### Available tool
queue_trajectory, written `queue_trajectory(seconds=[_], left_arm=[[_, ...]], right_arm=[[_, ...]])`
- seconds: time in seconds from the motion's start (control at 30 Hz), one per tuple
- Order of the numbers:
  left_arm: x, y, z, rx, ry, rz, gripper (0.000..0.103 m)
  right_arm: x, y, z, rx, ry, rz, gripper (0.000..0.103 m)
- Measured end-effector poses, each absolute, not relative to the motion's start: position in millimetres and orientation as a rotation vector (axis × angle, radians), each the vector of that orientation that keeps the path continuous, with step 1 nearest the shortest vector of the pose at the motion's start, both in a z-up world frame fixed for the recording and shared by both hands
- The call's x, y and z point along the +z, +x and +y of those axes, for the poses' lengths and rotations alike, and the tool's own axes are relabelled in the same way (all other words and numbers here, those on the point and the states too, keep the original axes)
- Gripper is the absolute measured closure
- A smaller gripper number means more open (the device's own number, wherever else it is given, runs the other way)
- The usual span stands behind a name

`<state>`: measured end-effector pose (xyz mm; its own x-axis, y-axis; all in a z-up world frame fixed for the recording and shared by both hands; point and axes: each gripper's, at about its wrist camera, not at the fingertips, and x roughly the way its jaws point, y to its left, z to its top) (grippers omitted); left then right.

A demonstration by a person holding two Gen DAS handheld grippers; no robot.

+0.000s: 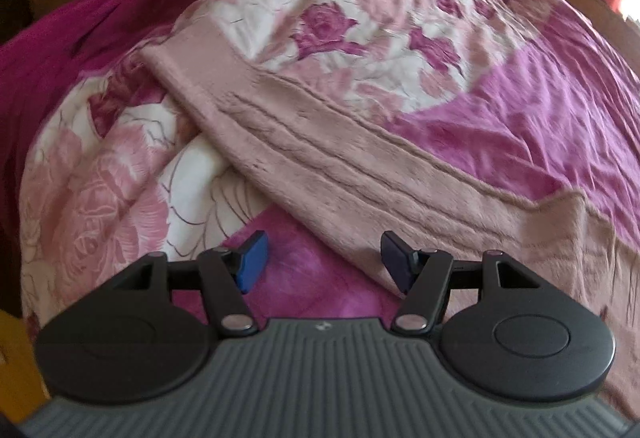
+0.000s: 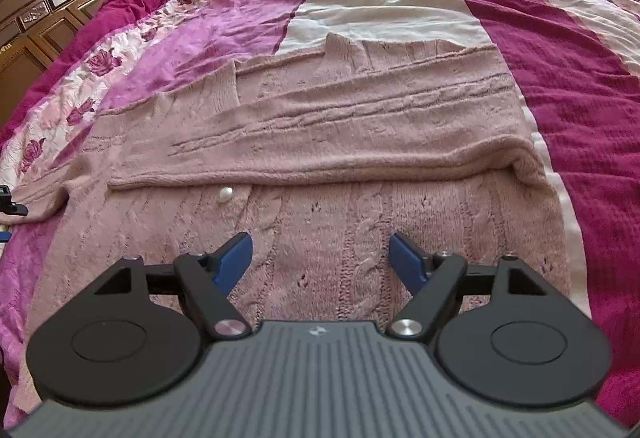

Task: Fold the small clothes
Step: 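Move the left gripper to the other sleeve cuff and close on it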

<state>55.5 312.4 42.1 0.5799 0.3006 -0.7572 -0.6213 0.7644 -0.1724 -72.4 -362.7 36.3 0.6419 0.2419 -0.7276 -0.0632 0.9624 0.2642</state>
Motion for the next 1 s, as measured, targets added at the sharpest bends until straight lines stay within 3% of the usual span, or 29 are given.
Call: queue_trajectory(seconds=[0.43, 1.0], left_arm=[[26.4, 76.0, 329.0, 0.590, -0.482, 0.755, 0.021], [17.8, 88.1, 332.5, 0.545, -0.420, 0.718, 0.015]], right_arm=[[27.7, -71.4, -356.6, 0.172, 0.216, 0.874, 0.012], [22.6, -72.3, -348.7, 0.179, 0.179, 0.872, 0.005]])
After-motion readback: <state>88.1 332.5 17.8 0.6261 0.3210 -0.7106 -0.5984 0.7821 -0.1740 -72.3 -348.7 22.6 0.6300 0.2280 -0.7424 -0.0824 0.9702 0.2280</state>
